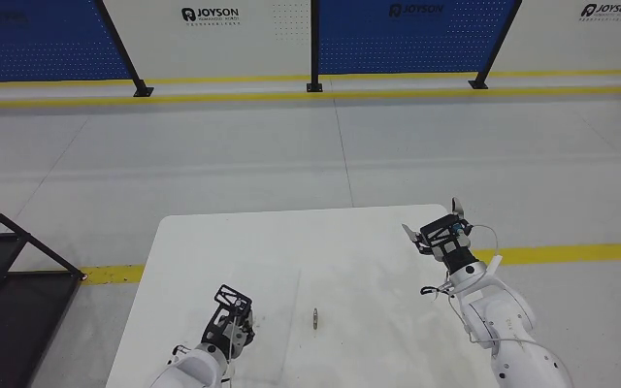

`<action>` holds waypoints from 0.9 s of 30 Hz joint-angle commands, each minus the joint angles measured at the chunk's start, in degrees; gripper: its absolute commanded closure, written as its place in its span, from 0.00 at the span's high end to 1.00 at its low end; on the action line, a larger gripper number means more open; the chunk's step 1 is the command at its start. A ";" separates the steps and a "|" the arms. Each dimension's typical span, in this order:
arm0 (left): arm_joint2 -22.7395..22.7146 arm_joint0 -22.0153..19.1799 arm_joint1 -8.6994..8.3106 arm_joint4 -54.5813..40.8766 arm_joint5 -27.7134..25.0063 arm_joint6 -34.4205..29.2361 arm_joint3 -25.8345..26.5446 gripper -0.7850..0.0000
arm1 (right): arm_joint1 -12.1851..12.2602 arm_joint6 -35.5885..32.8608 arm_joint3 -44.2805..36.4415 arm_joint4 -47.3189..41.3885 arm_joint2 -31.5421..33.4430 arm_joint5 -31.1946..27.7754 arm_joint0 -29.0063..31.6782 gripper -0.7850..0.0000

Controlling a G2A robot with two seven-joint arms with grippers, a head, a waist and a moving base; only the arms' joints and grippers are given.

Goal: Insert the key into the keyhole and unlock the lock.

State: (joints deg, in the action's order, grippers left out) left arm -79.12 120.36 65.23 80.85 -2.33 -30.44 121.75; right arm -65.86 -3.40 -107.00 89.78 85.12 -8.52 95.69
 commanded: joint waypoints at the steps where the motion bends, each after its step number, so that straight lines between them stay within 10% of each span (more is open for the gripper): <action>1: -0.41 0.52 -0.03 -0.63 -0.09 0.51 0.43 0.00 | 0.00 0.00 0.00 0.00 0.00 0.00 0.00 1.00; 12: -2.82 2.07 -0.32 -2.30 -2.09 3.88 2.17 0.00 | 0.00 0.00 0.00 0.00 0.00 0.00 0.00 1.00; 27: -8.79 -0.58 -1.18 -15.00 -23.71 28.91 -3.11 0.00 | 0.14 1.91 -4.08 5.55 0.44 1.60 8.21 1.00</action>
State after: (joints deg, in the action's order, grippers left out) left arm -87.80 120.02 64.06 65.55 -25.63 -2.97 118.98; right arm -65.72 -1.84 -110.35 94.34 85.81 -7.20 102.89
